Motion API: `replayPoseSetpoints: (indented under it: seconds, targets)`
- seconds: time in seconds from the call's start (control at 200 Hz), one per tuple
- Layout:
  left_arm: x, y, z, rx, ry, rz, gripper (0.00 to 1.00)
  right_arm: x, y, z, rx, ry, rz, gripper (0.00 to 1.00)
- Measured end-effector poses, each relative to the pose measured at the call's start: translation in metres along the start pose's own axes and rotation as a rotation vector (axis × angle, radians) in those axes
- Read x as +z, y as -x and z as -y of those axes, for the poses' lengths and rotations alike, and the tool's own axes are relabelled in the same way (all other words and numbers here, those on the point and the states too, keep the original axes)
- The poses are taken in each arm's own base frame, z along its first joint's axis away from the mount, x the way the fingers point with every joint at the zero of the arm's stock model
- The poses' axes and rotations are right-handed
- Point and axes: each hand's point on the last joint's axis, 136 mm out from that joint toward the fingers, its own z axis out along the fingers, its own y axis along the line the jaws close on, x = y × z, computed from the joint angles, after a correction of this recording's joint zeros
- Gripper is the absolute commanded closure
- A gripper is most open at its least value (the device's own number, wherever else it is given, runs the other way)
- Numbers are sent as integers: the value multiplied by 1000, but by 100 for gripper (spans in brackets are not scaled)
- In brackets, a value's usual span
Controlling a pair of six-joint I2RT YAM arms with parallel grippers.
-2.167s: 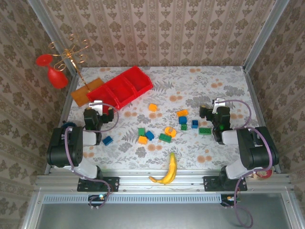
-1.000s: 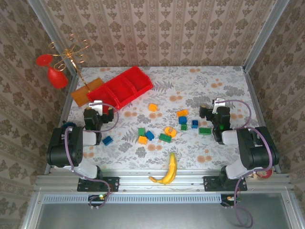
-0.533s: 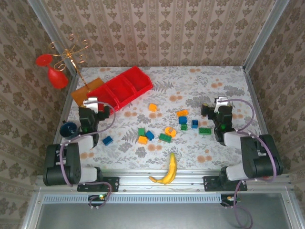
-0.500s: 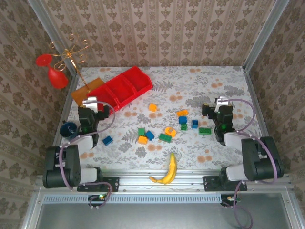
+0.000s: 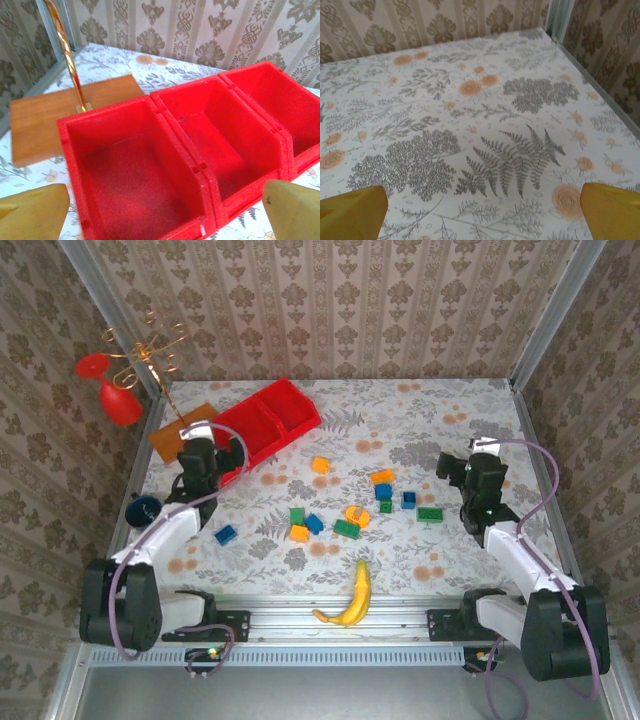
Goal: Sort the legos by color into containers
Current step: Rotate the container at the top-center of the table.
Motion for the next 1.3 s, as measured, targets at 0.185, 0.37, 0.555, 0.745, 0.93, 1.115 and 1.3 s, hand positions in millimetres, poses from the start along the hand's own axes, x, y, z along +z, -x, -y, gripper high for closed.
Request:
replayPoseSetpoints:
  seconds: [0.185, 0.37, 0.555, 0.745, 0.93, 1.115, 1.3]
  targets:
    - [23, -13, 15, -42, 53, -118, 0, -4, -12, 3, 37, -23, -106, 0]
    - [47, -20, 21, -49, 105, -201, 0, -12, -22, 6, 72, -38, -191, 0]
    - [69, -31, 22, -37, 151, -270, 2, -22, -22, 6, 98, -36, -224, 0]
    - [93, -45, 26, -22, 165, -328, 15, -29, -17, 2, 119, -18, -238, 0]
    - [104, -58, 19, -22, 176, -372, 27, -35, -23, 0, 116, -9, -265, 0]
    - [113, -67, 13, -32, 179, -402, 37, -37, -28, -2, 127, -2, -287, 0]
    - [122, -71, 17, -31, 153, -422, 52, -39, -33, -4, 134, 2, -308, 0]
